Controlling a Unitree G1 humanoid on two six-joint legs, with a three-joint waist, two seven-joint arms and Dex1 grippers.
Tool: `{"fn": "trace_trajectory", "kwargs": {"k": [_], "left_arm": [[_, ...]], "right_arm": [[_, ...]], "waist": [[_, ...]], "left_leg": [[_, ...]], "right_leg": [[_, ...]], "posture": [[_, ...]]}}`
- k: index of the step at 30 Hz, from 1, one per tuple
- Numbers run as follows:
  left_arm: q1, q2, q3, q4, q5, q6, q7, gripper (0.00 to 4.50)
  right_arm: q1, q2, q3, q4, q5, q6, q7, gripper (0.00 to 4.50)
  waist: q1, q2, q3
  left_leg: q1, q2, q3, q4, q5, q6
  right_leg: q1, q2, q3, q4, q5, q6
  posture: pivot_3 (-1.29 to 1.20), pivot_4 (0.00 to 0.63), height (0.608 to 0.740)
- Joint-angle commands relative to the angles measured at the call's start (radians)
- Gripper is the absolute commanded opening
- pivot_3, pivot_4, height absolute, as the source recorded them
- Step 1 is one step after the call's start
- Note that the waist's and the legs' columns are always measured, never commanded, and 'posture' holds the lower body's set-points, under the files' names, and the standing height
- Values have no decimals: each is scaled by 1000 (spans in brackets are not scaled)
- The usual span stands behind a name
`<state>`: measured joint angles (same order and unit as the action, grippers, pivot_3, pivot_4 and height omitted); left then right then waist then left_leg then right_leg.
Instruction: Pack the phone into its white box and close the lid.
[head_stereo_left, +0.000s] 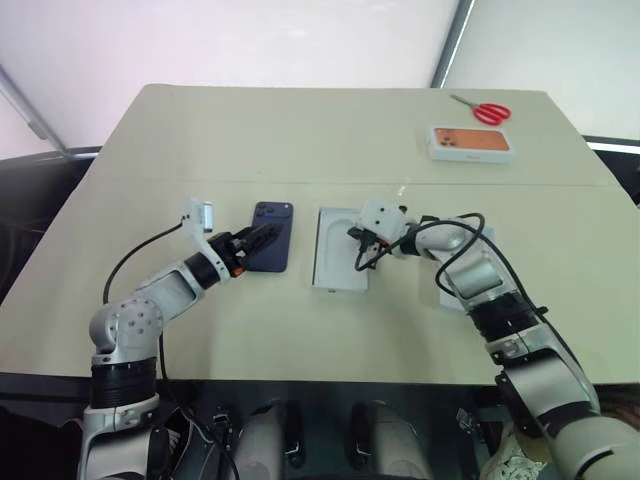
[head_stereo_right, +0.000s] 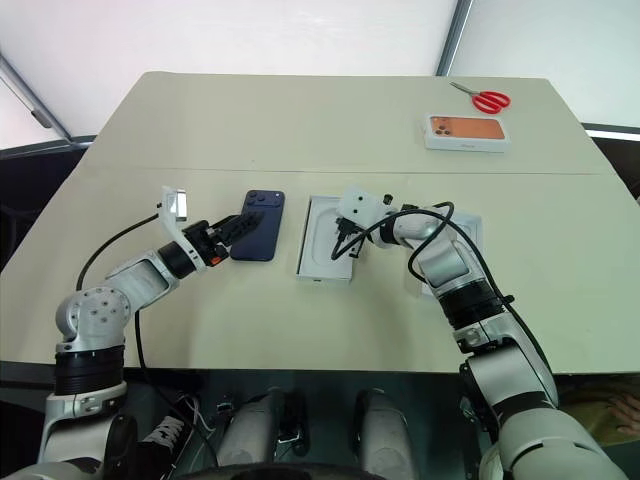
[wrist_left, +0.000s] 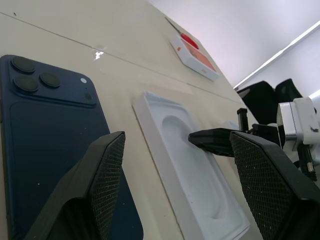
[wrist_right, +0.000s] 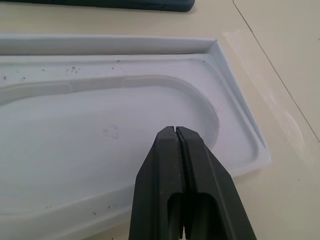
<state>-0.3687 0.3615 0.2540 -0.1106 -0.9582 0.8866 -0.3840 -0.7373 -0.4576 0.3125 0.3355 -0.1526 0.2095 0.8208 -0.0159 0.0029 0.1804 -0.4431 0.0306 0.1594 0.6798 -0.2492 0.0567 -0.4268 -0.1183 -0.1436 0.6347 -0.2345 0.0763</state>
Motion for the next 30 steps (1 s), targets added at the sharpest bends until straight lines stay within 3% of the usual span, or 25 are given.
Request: {"fn": "trace_trajectory", "kwargs": {"k": [1, 16, 26, 30], "left_arm": [[-16, 2, 7, -30, 2, -12, -7, 3535], [-10, -1, 17, -35, 5, -11, 6, 3535], [-1, -2, 18, -37, 6, -13, 15, 3535], [-2, -8, 12, -38, 7, -12, 16, 3535]], "right_arm": [[-9, -24, 47, 20, -65, -57, 1, 56], [-1, 110, 89, 53, -99, -57, -26, 56], [-16, 200, -47, 11, 56, 52, -27, 56], [-31, 154, -40, 24, 32, 28, -23, 56]], "waist": [[1, 0, 0], [-4, 0, 0], [-5, 0, 0], [4, 0, 0]], "left_leg": [[0, 0, 0, 0, 0, 0], [1, 0, 0, 0, 0, 0], [0, 1, 0, -1, 1, -1], [0, 0, 0, -1, 0, -3]], "right_leg": [[0, 0, 0, 0, 0, 0], [0, 0, 0, 0, 0, 0], [0, 1, 0, 0, 0, 0], [0, 0, 0, 0, 0, 0]], "posture": [[0, 150, 738], [0, 150, 738], [0, 150, 738], [0, 150, 738]]}}
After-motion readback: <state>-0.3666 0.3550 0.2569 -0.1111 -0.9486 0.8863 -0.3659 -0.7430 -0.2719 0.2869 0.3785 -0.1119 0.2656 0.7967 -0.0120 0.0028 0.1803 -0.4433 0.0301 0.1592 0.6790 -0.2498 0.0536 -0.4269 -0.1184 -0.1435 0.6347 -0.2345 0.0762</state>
